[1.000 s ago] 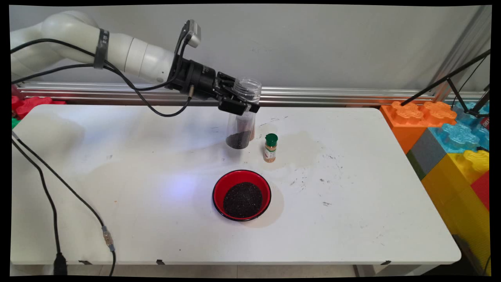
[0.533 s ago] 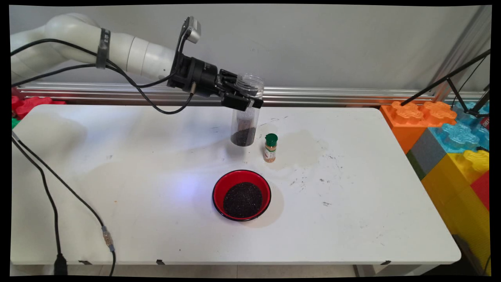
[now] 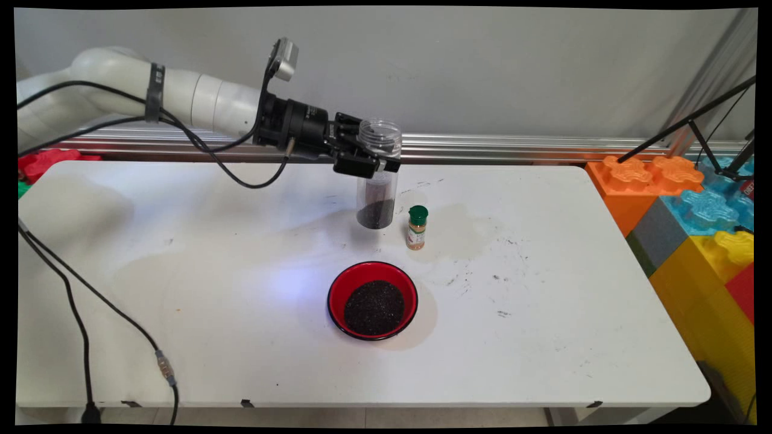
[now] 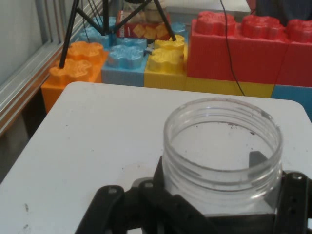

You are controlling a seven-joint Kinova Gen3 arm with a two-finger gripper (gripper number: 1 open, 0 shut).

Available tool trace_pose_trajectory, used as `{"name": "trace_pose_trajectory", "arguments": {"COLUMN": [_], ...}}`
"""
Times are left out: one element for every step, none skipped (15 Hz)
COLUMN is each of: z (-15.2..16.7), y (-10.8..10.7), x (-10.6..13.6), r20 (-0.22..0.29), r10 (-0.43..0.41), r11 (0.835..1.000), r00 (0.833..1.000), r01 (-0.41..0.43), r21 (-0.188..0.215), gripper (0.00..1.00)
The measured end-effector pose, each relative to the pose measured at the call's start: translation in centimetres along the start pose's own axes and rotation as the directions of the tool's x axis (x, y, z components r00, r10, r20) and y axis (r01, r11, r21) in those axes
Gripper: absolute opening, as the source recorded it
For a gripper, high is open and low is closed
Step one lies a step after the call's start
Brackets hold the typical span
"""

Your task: Pour the black seasoning powder in the red bowl, then place the picked object on the table

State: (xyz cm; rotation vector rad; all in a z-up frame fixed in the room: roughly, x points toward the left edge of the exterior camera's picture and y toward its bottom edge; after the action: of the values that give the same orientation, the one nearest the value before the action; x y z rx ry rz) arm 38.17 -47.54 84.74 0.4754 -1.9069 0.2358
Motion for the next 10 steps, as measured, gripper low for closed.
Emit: {"name": "trace_pose_trajectory", "arguments": {"z": [0.0,0.1,0.1,0.2,0.2,0.3,0.3,0.4,0.5,0.6], "y": [0.0,-0.1,-0.1,-0.1,-0.1,-0.1,-0.1,-0.1,-0.1,0.0], "x": [-0.5,-1.0,-1.5,-2.0,-2.4,-2.8,-3.2,-3.6,-4.0,-4.5], "r20": [-0.009,-0.016,-0.023,-0.031,-0.035,-0.040,-0.044,-0.048,-0.051,-0.054], "r10": [0.010,0.019,0.028,0.039,0.046,0.051,0.056,0.059,0.063,0.066], "r11": [1.000,1.000,1.000,0.999,0.999,0.999,0.998,0.998,0.998,0.998], "r00": [1.000,1.000,0.999,0.999,0.998,0.998,0.997,0.997,0.997,0.996], "r01": [-0.010,-0.019,-0.028,-0.039,-0.046,-0.052,-0.056,-0.060,-0.064,-0.067], "r21": [-0.005,-0.008,-0.010,-0.012,-0.013,-0.013,-0.013,-0.013,-0.014,-0.014], "gripper": [0.00,0.00,0.00,0.00,0.00,0.00,0.00,0.00,0.00,0.00]}}
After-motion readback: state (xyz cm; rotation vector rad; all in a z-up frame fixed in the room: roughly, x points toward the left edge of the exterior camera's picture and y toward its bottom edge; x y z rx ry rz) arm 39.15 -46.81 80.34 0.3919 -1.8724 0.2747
